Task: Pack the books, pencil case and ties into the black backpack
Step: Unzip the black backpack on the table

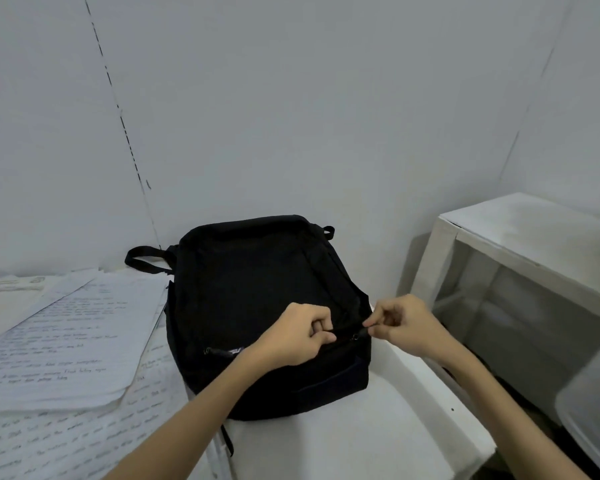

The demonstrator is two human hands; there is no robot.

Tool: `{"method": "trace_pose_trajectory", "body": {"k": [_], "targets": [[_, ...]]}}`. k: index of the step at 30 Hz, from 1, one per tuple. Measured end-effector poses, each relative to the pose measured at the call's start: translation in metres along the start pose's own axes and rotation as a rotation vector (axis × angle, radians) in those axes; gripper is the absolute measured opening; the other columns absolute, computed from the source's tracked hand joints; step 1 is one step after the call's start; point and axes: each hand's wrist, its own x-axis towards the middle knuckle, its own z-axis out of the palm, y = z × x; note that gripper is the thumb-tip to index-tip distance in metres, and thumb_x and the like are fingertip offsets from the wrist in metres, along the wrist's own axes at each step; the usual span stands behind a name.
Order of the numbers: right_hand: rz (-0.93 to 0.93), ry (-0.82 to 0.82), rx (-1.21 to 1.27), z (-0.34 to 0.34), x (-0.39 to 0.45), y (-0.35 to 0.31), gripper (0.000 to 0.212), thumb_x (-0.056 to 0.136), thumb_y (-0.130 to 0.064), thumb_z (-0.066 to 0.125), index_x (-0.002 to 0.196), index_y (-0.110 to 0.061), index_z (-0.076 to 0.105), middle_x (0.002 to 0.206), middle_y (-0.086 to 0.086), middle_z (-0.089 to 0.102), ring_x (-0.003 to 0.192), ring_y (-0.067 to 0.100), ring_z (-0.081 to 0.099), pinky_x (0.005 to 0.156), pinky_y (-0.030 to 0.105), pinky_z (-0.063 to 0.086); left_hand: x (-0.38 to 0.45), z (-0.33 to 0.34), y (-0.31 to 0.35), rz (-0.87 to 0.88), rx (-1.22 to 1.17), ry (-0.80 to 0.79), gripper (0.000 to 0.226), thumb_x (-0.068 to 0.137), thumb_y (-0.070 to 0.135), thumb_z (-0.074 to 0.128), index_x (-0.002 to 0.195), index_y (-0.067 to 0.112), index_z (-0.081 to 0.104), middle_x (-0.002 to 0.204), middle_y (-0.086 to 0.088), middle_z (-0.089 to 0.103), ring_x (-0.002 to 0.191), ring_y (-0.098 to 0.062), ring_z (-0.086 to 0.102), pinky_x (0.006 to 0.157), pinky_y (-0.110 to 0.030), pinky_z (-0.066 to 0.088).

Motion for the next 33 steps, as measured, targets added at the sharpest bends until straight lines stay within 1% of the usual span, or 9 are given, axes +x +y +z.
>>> {"method": "trace_pose_trajectory", "body": {"k": [6,8,11,14,16,20,24,29,33], "targets": [[-0.002,0.004,0.018,-0.007,0.012,-0.010,0.025,0.078,0.001,0.070,0.069,-0.023,0.068,0.060,-0.005,0.060,0.049,-0.003,0.050,0.054,0.009,0.038,-0.002,-0.007,-0.003,0.057,0.000,0.082,0.036,0.086,0.012,0.065,0.060,0.029,0.047,0.062,0.010,0.050,0.057,-0.004,0.045,0.061,-0.023,0.045],[0.010,-0.073,-0.035,-0.011,0.014,-0.012,0.023,0.080,-0.001,0.068,0.072,-0.022,0.068,0.061,-0.008,0.059,0.052,-0.002,0.051,0.057,0.012,0.040,0.000,-0.006,-0.003,0.032,0.015,0.062,0.030,0.089,0.015,0.063,0.066,0.028,0.049,0.067,0.009,0.053,0.062,-0.005,0.048,0.067,-0.028,0.050],[0.054,-0.288,-0.221,-0.012,0.014,-0.012,0.009,0.082,-0.007,0.063,0.079,-0.010,0.070,0.066,-0.008,0.060,0.060,0.004,0.051,0.058,0.015,0.041,0.000,0.004,-0.003,0.011,0.026,0.014,0.011,0.092,0.023,0.057,0.082,0.023,0.056,0.071,0.011,0.054,0.065,-0.005,0.050,0.074,-0.035,0.052],[0.069,-0.363,-0.386,-0.007,0.010,-0.014,0.016,0.085,-0.015,0.064,0.069,-0.018,0.063,0.064,-0.008,0.054,0.059,0.006,0.047,0.057,0.017,0.038,0.001,0.016,-0.002,0.014,0.079,-0.047,0.020,0.090,0.040,0.058,0.089,0.020,0.059,0.079,0.009,0.057,0.070,-0.006,0.052,0.072,-0.033,0.051],[0.074,-0.330,-0.411,-0.002,0.006,-0.017,0.024,0.082,-0.023,0.070,0.062,-0.022,0.056,0.062,-0.007,0.052,0.059,0.007,0.047,0.057,0.019,0.038,0.004,0.019,-0.003,0.024,0.124,-0.091,0.026,0.085,0.044,0.064,0.087,0.020,0.056,0.078,0.012,0.053,0.071,-0.004,0.049,0.069,-0.026,0.047],[0.069,-0.178,-0.409,0.011,-0.004,-0.016,0.023,0.078,-0.032,0.075,0.071,-0.015,0.062,0.062,-0.003,0.052,0.059,0.013,0.050,0.057,0.026,0.042,0.011,0.019,-0.007,0.030,0.036,-0.062,0.024,0.080,0.030,0.073,0.072,0.021,0.053,0.066,0.008,0.051,0.060,-0.005,0.045,0.060,-0.021,0.042],[0.055,-0.094,-0.376,0.014,-0.009,-0.011,0.029,0.084,-0.026,0.070,0.062,-0.021,0.052,0.056,-0.007,0.048,0.054,0.008,0.046,0.051,0.018,0.034,0.011,0.018,-0.005,0.028,-0.030,-0.019,0.031,0.081,0.021,0.073,0.062,0.023,0.049,0.056,0.004,0.050,0.048,-0.004,0.043,0.050,-0.011,0.035],[0.074,0.154,-0.346,-0.010,0.003,0.004,0.033,0.084,-0.024,0.069,0.061,-0.016,0.048,0.053,-0.003,0.048,0.055,0.016,0.045,0.052,0.022,0.034,0.003,0.003,-0.006,0.037,-0.032,-0.003,0.038,0.081,0.020,0.074,0.058,0.023,0.045,0.060,-0.006,0.049,0.049,-0.009,0.038,0.049,-0.015,0.033],[0.057,0.213,-0.375,-0.001,0.037,0.011,0.032,0.087,-0.018,0.066,0.063,-0.012,0.046,0.057,-0.003,0.049,0.064,0.023,0.052,0.058,0.032,0.039,-0.008,-0.007,-0.002,0.138,-0.005,0.014,0.041,0.079,0.015,0.075,0.057,0.023,0.042,0.058,0.007,0.043,0.047,-0.006,0.035,0.050,-0.012,0.030]]}}
